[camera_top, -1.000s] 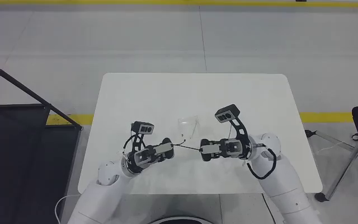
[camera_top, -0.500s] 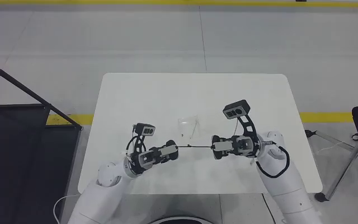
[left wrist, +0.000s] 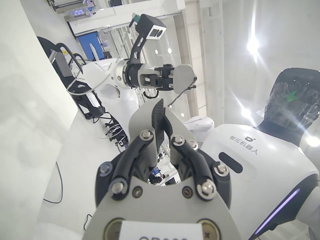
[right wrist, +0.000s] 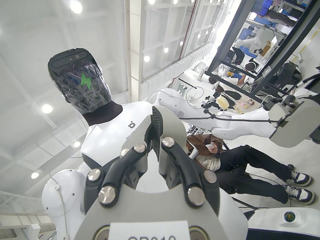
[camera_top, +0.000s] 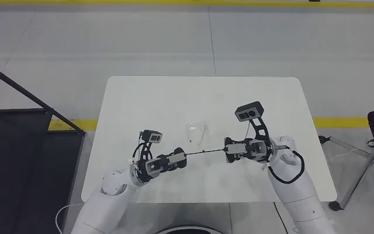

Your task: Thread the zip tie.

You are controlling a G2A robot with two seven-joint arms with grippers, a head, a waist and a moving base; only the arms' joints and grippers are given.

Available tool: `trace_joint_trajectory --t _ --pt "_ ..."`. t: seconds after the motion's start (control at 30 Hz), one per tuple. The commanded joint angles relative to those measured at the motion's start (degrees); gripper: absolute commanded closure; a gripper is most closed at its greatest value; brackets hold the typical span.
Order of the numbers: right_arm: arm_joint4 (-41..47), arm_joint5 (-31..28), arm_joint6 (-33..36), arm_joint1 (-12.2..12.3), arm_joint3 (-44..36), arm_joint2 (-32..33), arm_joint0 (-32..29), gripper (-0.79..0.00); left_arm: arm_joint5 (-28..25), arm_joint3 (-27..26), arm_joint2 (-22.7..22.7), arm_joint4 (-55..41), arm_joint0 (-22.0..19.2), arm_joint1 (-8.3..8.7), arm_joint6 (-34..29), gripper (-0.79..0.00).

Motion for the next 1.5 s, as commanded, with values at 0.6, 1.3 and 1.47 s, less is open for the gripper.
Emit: trace_joint_trajectory --t 0.6,1.3,1.47 --pt "-4.71 0.0 0.0 0.16 1.48 -1.59 1.18 0.0 -1.54 0.44 -0.13 -0.26 0.05 -0.04 1.46 -0.785" --pt "-37.91 -14.71 -14.72 3.08 -17.63 5.65 -11.38 0.0 -10.79 -8.85 -12.42 19.36 12.0 0.69 24.2 -0.785" --pt "-37.91 -14.71 -14.72 3.08 -17.63 5.65 -11.38 0.0 -10.79 -8.85 -12.42 19.36 12.0 0.69 24.2 -0.785"
